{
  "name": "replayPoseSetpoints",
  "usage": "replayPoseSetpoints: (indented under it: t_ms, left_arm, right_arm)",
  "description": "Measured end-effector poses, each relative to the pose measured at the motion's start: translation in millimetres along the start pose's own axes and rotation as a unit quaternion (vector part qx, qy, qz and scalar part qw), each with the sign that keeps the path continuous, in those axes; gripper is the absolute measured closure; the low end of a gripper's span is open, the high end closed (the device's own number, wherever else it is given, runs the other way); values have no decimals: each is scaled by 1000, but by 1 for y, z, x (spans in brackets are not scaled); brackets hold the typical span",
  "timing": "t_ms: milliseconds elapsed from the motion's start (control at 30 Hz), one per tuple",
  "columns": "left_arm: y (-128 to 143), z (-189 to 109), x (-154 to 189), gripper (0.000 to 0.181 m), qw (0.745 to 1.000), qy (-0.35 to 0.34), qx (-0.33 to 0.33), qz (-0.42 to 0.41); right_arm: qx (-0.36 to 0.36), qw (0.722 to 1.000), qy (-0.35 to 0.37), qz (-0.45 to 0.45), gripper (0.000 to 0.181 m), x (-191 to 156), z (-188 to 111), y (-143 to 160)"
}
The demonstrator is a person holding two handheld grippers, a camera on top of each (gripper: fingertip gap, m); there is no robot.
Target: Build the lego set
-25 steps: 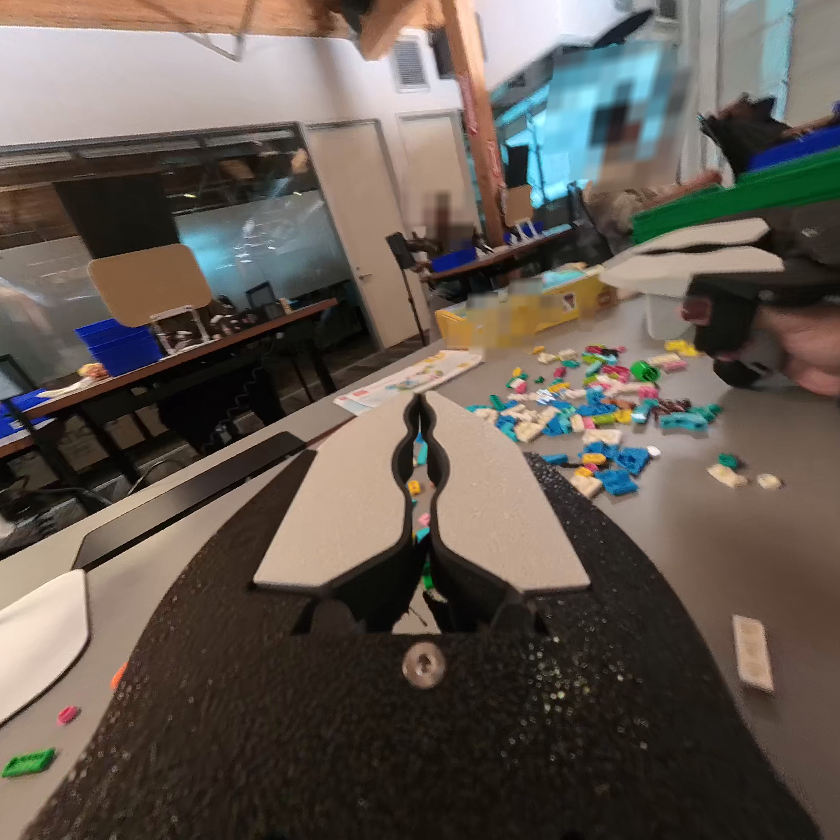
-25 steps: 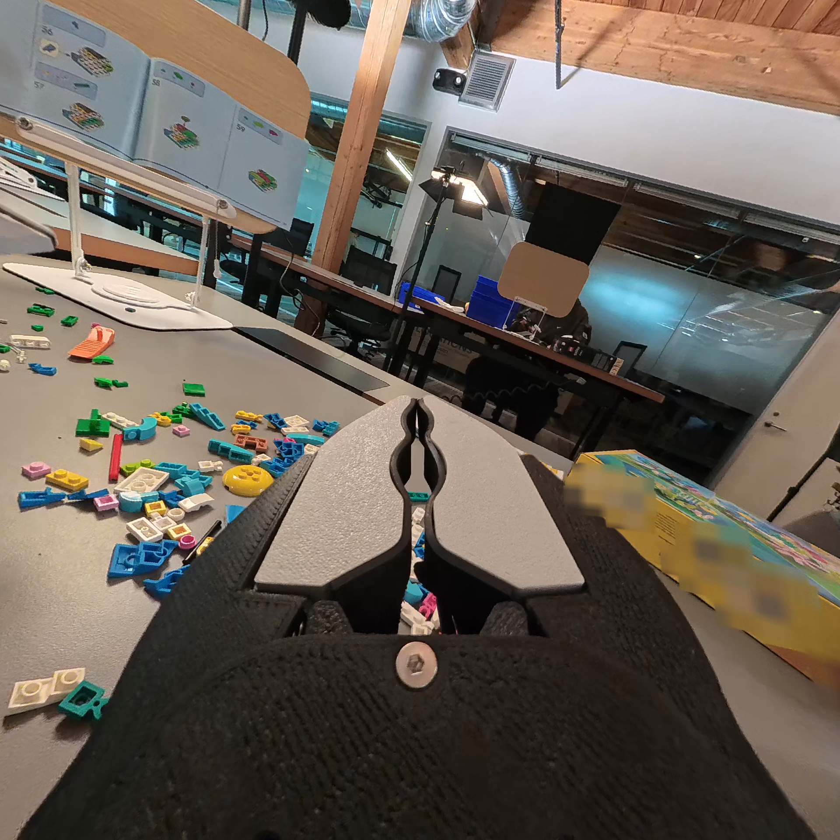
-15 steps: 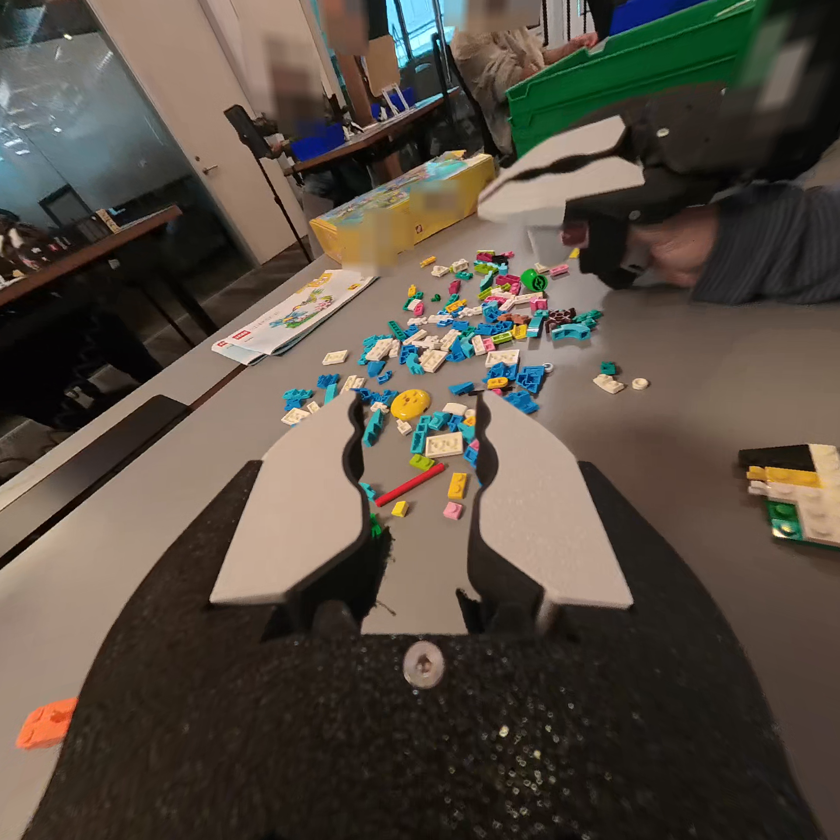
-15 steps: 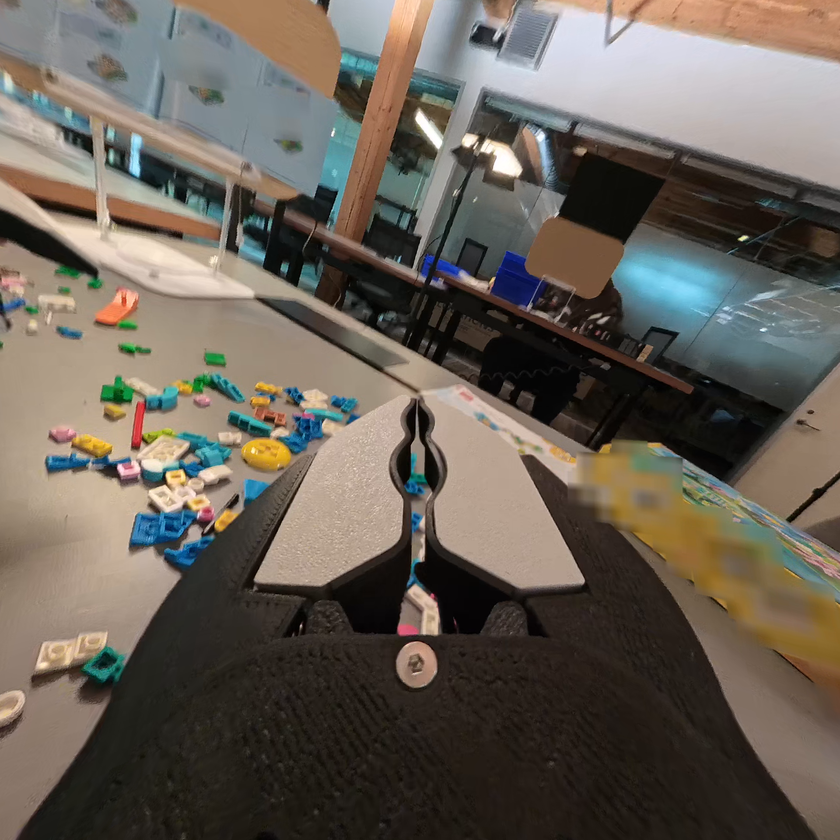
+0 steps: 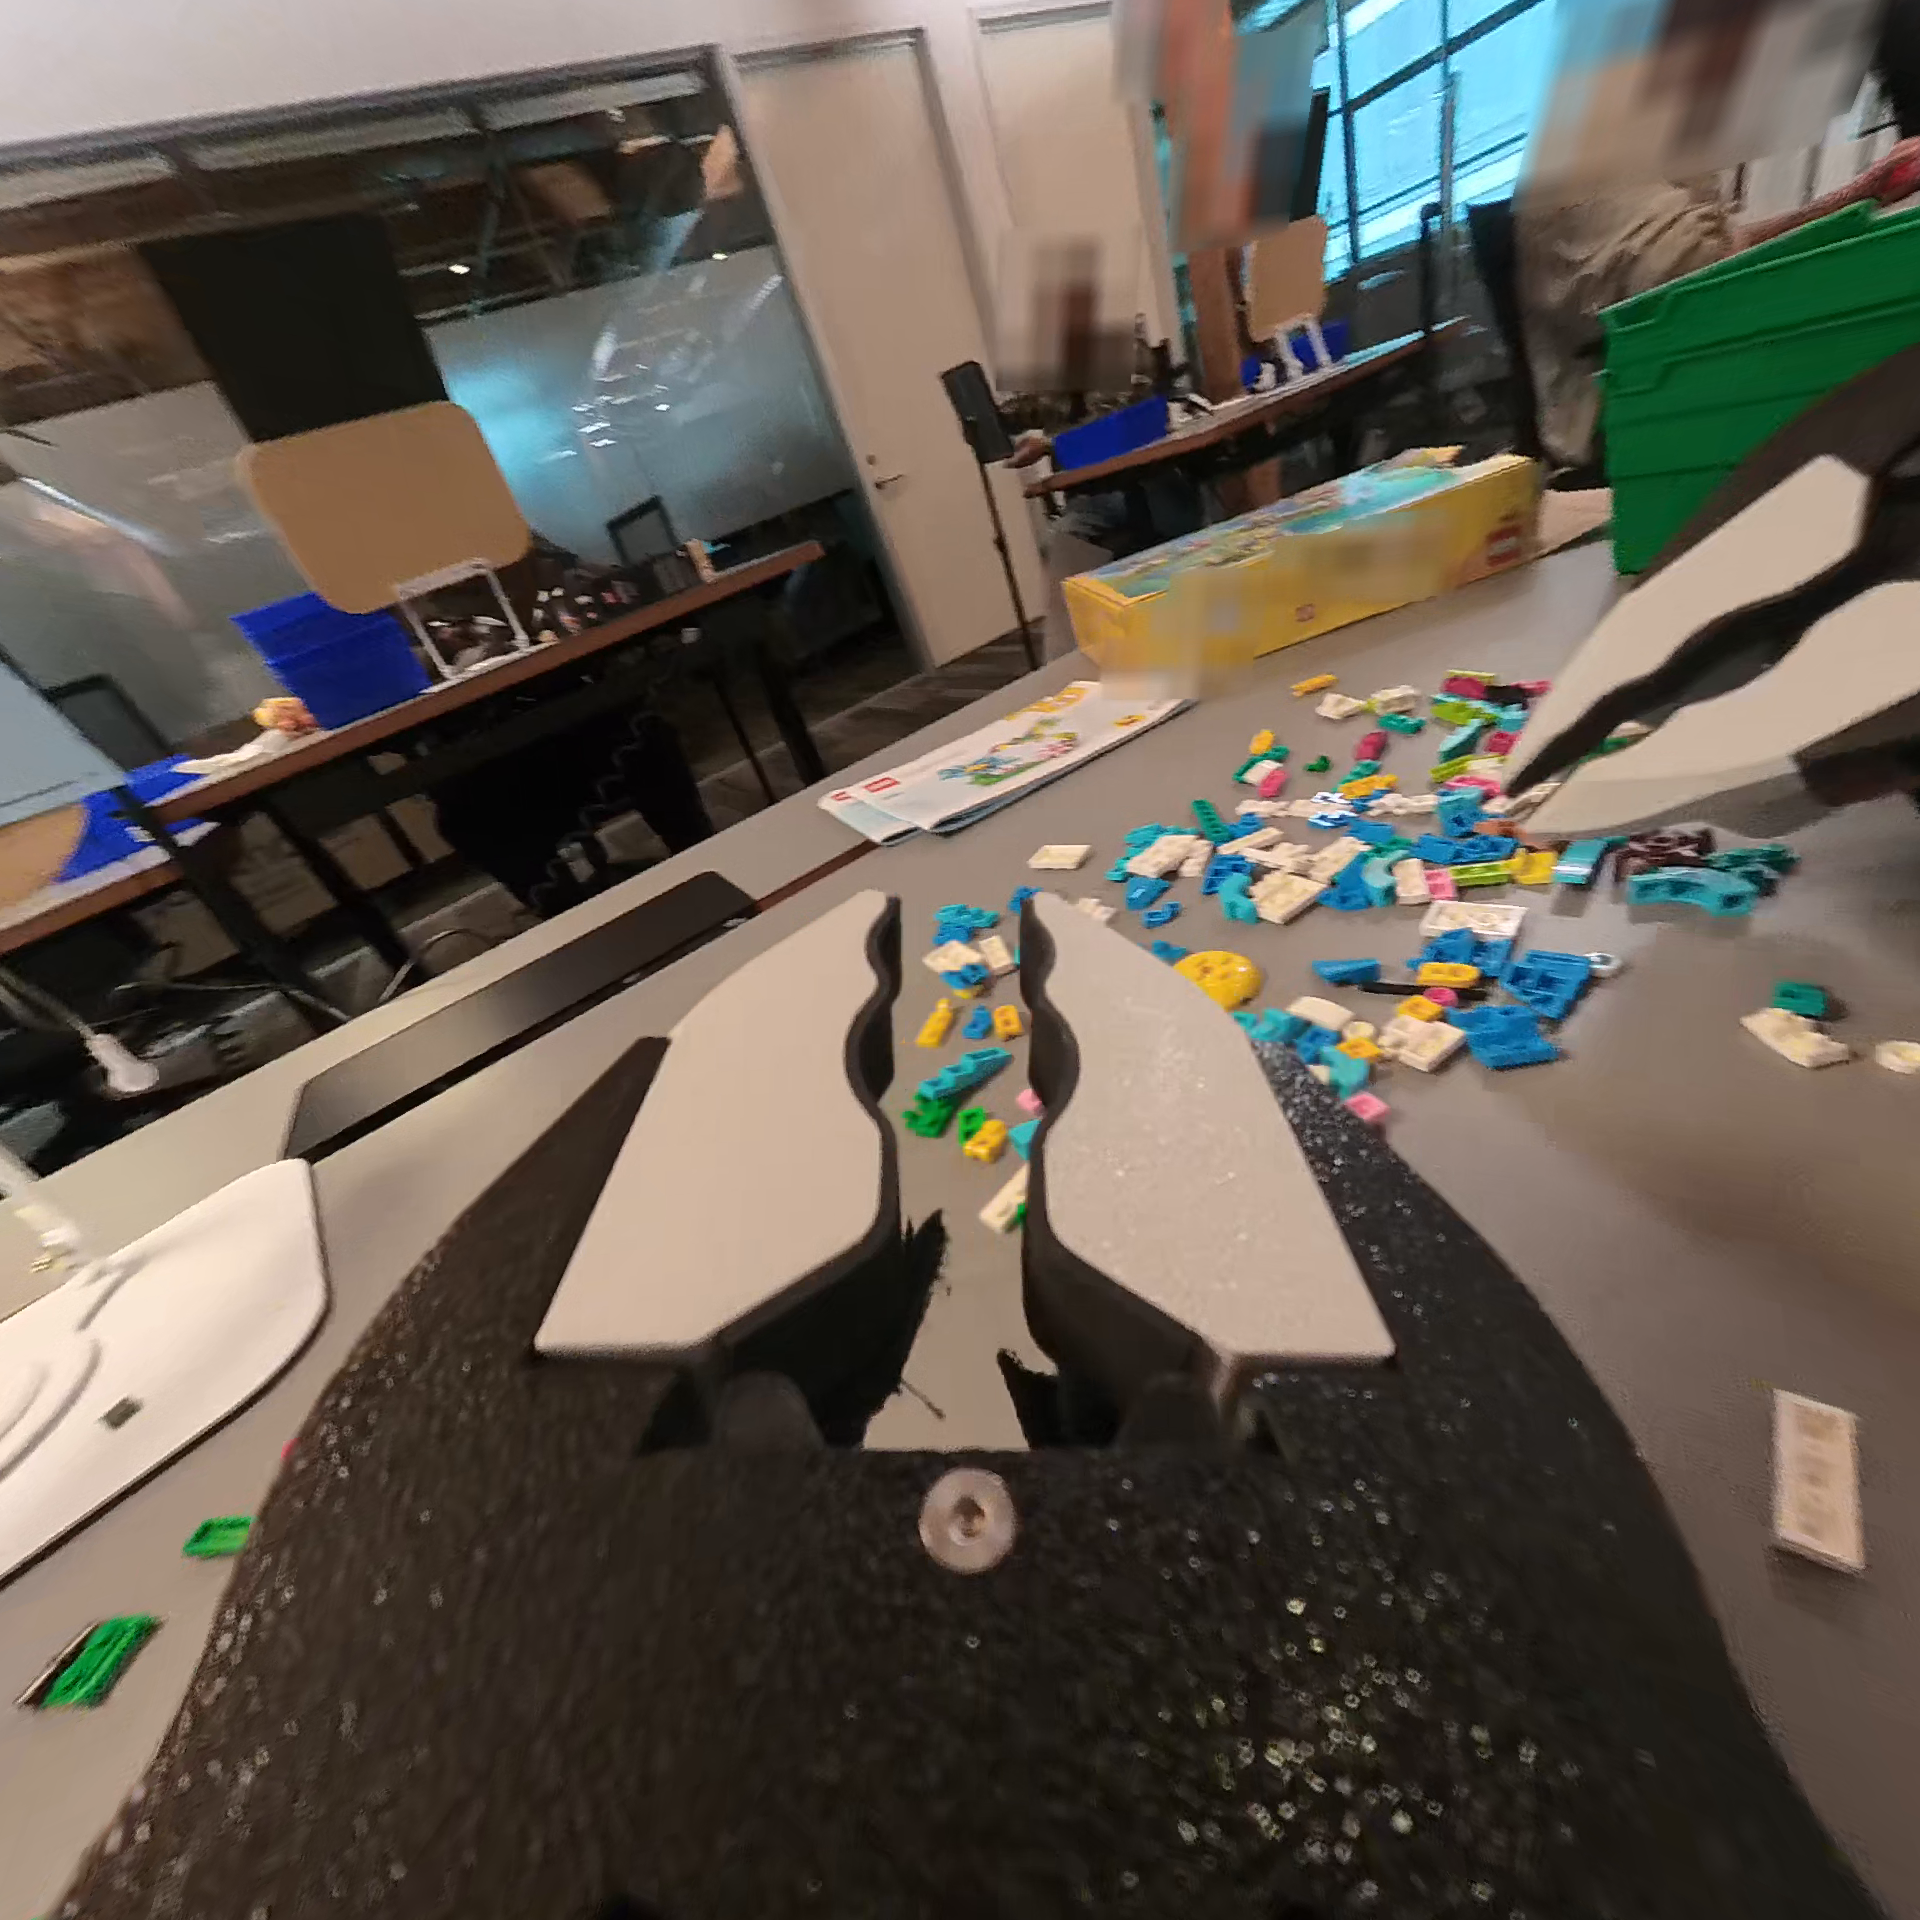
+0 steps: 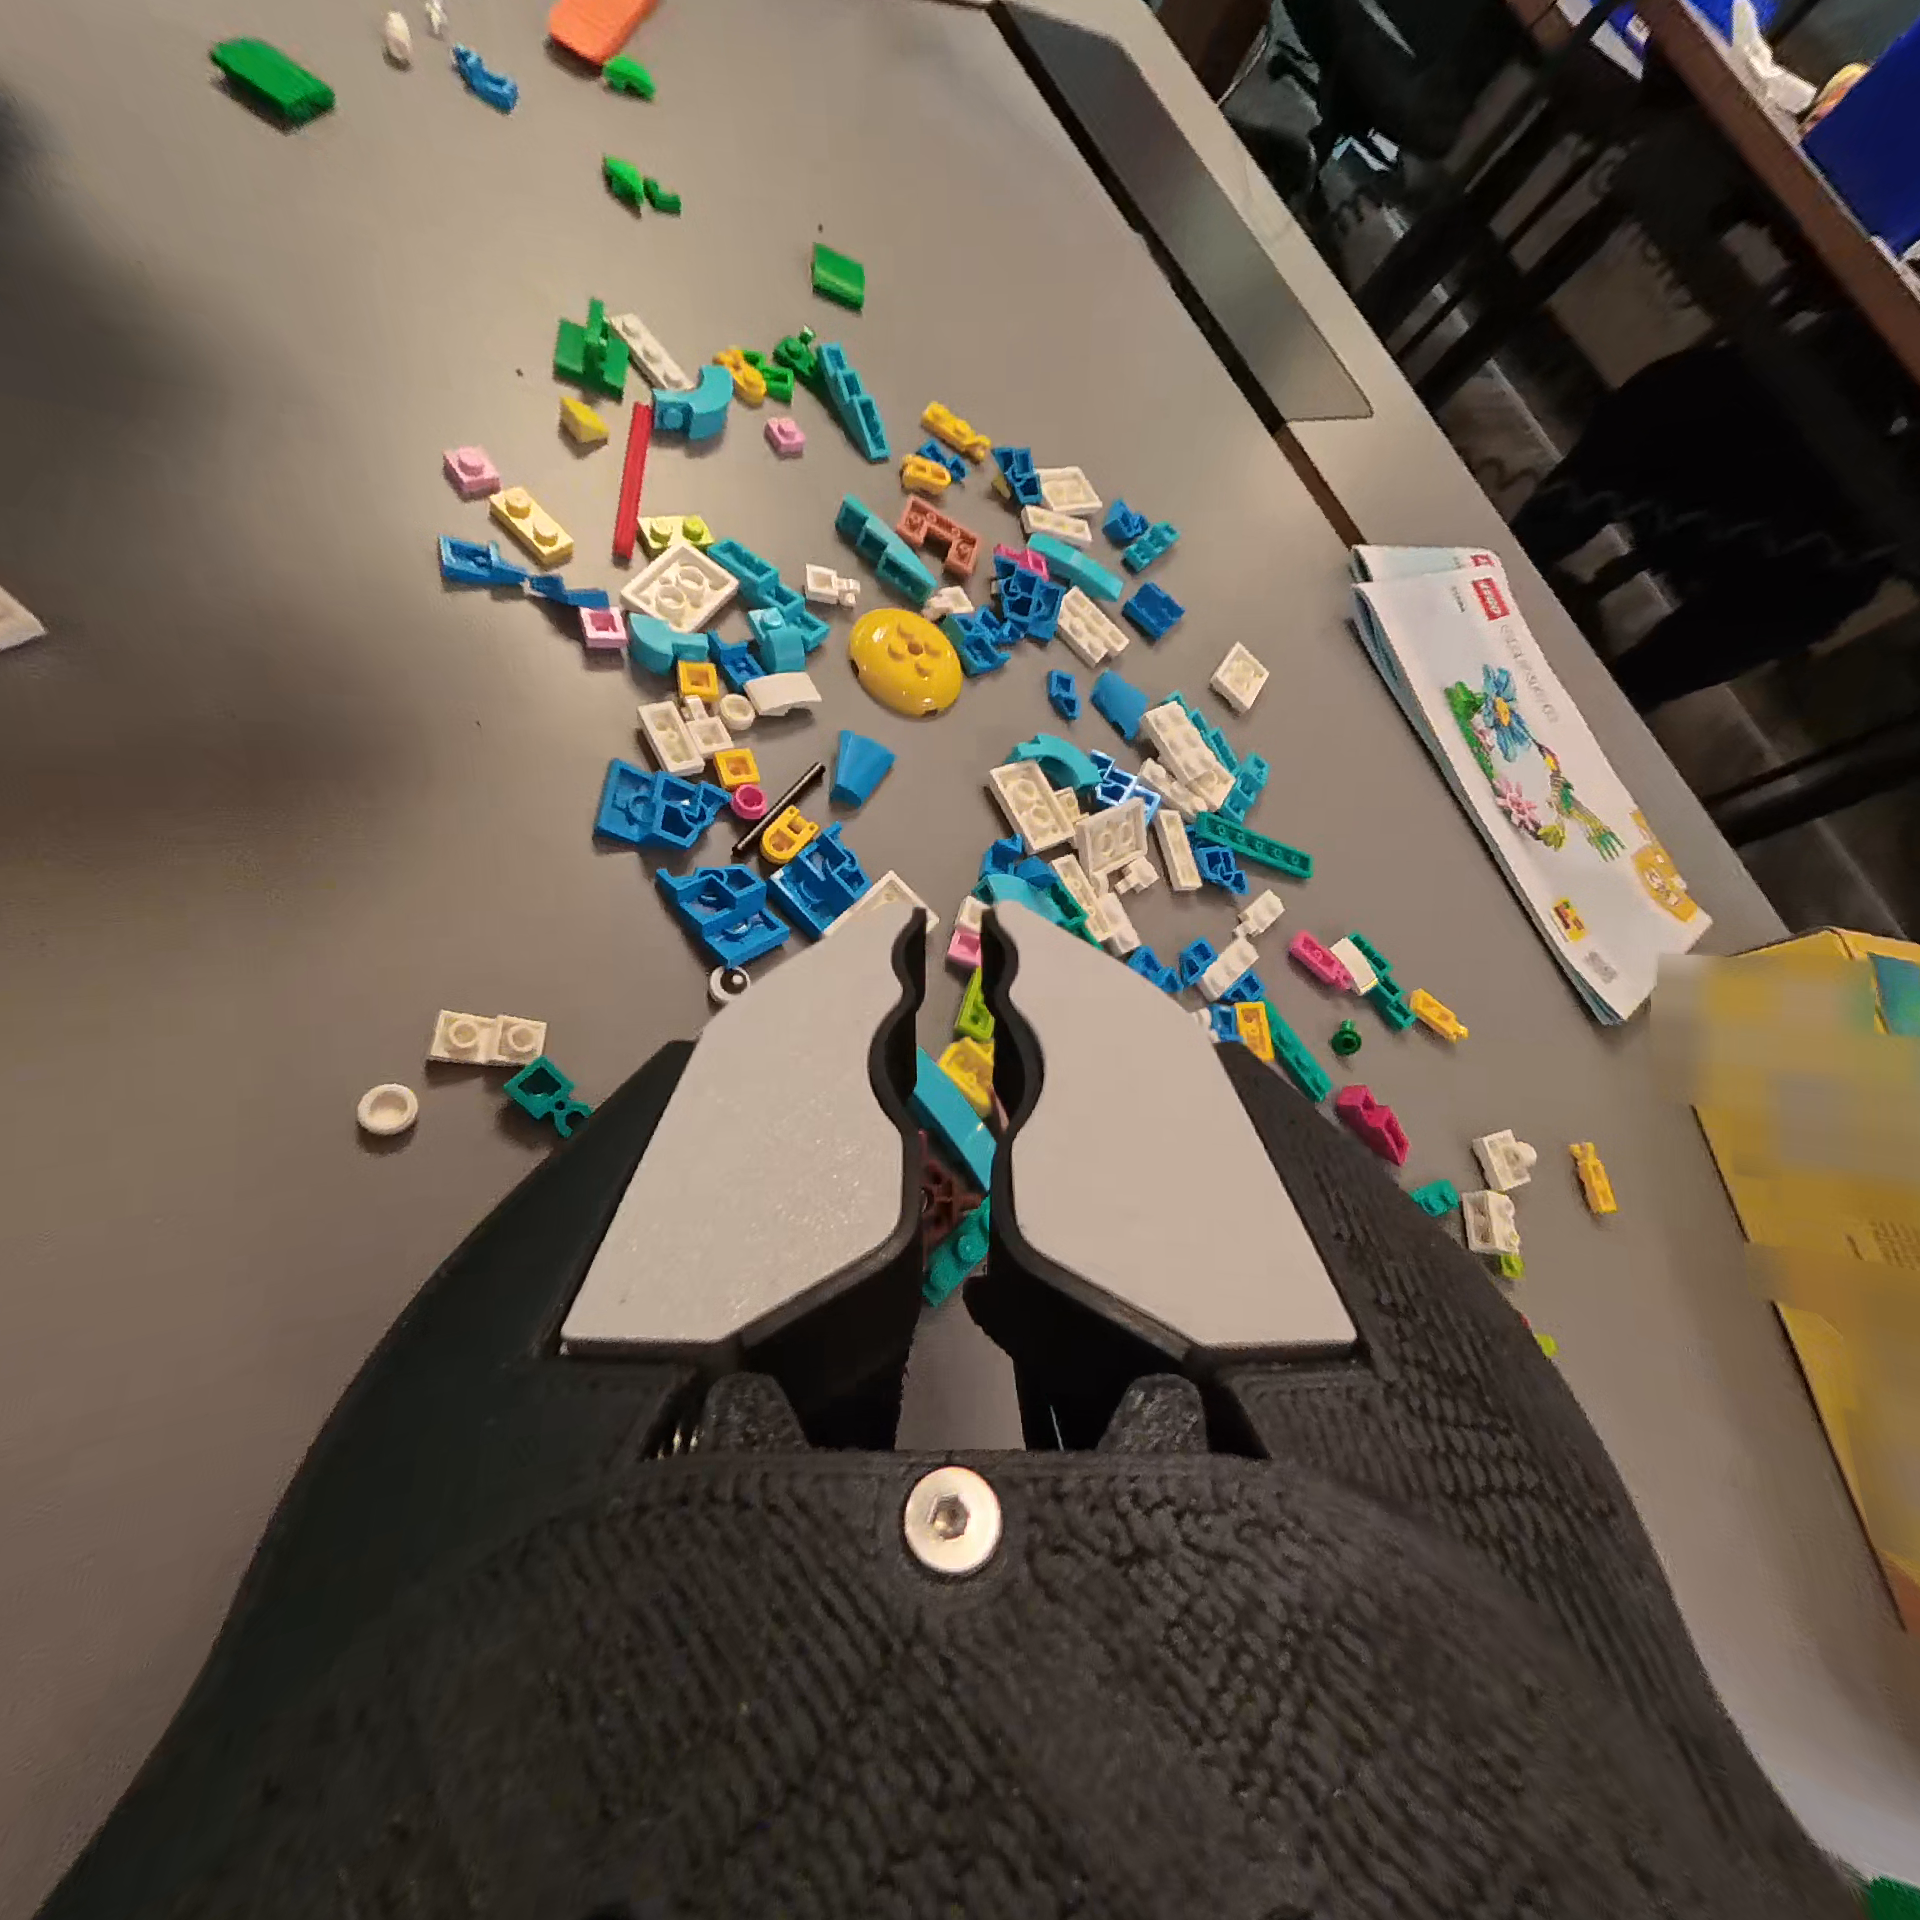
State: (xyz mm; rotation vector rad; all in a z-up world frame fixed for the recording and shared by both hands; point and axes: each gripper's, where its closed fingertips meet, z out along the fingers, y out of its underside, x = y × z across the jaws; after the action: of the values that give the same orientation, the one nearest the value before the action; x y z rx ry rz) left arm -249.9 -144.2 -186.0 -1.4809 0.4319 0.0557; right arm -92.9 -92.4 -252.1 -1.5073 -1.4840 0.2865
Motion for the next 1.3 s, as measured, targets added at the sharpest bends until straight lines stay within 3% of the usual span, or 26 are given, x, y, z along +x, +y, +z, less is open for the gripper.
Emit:
replayPoseSetpoints:
  t_ms: [100,267,400,767,1033,1167,1300]
  left_arm:
    - [1,0,-2,164,1000,-16,1,15]
    - [0,1,3,173,999,-9,5,36]
    - [1,1,4,179,999,-10,3,47]
    - [4,1,1,181,999,-17,1,46]
    - [2,-7,-17,181,997,-73,11,21]
    - [6,-5,-22,181,997,-79,4,-2]
    - [4,-12,-25,181,996,-91,15,1]
  right_arm:
    - [-12,1000,22,-3,174,5,5,7]
    - [23,988,154,-2,178,36,3,5]
    - [30,977,210,-32,181,47,-1,8]
    - [43,975,218,-20,181,50,-5,6]
    - [62,984,166,26,181,49,-7,6]
    - [40,993,22,105,167,42,18,-6]
    - [30,993,-100,55,162,44,43,-43]
